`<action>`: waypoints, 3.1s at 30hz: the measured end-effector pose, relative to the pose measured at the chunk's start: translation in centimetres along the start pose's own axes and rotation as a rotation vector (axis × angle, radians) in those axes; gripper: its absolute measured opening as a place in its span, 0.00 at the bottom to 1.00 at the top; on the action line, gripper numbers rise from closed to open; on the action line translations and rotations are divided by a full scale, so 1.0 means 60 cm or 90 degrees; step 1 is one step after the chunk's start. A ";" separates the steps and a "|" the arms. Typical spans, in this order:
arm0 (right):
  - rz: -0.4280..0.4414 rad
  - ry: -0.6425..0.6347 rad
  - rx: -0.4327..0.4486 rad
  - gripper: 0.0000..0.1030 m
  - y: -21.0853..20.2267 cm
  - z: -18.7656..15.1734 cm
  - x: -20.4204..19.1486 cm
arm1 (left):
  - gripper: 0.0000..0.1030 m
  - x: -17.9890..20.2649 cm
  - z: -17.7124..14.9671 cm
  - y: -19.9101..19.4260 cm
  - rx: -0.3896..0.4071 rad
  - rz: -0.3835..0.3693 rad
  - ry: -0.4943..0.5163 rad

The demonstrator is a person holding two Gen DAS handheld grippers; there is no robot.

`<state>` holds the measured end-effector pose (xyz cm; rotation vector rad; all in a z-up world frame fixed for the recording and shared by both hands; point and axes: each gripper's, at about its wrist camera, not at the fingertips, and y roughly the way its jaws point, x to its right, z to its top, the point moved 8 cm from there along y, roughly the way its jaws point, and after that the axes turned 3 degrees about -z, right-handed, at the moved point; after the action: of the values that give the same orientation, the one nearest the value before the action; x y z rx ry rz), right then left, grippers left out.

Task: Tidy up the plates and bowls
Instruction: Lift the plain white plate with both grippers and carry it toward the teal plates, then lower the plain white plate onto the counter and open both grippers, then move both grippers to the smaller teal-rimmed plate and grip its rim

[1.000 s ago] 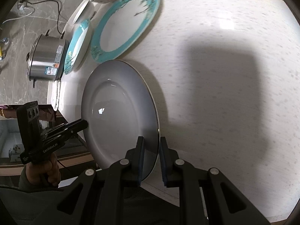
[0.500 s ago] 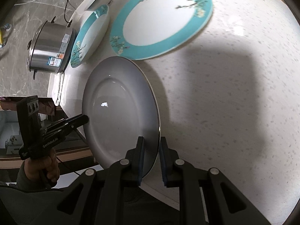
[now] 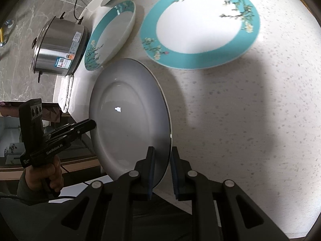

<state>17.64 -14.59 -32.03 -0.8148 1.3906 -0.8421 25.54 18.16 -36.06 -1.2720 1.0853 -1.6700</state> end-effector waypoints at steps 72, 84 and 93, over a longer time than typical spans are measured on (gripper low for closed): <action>0.190 0.122 0.174 0.52 -0.092 0.244 0.218 | 0.63 0.202 0.303 0.182 0.002 0.017 0.024; 0.118 0.100 0.158 0.11 -0.077 0.250 0.229 | 0.29 0.189 0.324 0.176 0.025 0.084 0.084; 0.073 0.108 0.179 0.12 -0.095 0.241 0.246 | 0.22 0.218 0.330 0.180 0.026 0.083 0.087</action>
<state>32.06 -30.37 -33.83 -0.4521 1.4116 -1.0077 42.78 -1.19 -39.04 -1.0508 1.1823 -1.6903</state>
